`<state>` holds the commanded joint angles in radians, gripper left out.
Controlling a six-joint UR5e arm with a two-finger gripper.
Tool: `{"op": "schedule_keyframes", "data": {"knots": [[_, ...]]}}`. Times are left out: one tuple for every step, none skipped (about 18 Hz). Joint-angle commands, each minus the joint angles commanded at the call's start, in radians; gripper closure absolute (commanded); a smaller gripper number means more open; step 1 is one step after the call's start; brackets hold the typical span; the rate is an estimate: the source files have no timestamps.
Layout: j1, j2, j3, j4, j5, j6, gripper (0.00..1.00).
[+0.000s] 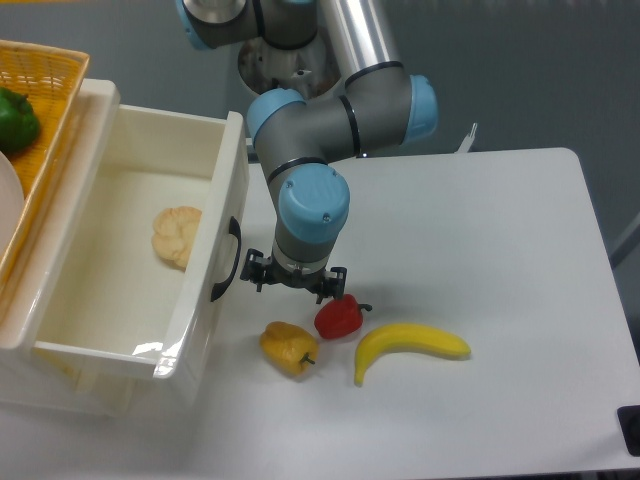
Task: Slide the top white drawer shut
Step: 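Push the drawer front with the gripper, sliding the drawer inward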
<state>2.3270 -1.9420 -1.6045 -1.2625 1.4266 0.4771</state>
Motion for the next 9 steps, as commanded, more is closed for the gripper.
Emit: {"op": "schedule_keyframes", "data": {"knots": [[0.000, 0.000, 0.000, 0.000, -0.008, 0.000, 0.00], [0.000, 0.002, 0.003, 0.000, -0.012, 0.000, 0.00], [-0.002, 0.003, 0.003, 0.000, -0.014, 0.000, 0.00], [-0.005, 0.006, 0.003, 0.000, -0.015, 0.000, 0.00], [-0.011, 0.008, 0.003, 0.000, -0.020, 0.000, 0.00], [-0.011, 0.009, 0.003, 0.000, -0.022, 0.000, 0.00], [-0.014, 0.009, 0.005, 0.000, -0.028, 0.000, 0.00], [-0.017, 0.009, 0.005, 0.000, -0.032, 0.000, 0.00], [-0.018, 0.011, 0.005, 0.000, -0.037, 0.000, 0.00]]}}
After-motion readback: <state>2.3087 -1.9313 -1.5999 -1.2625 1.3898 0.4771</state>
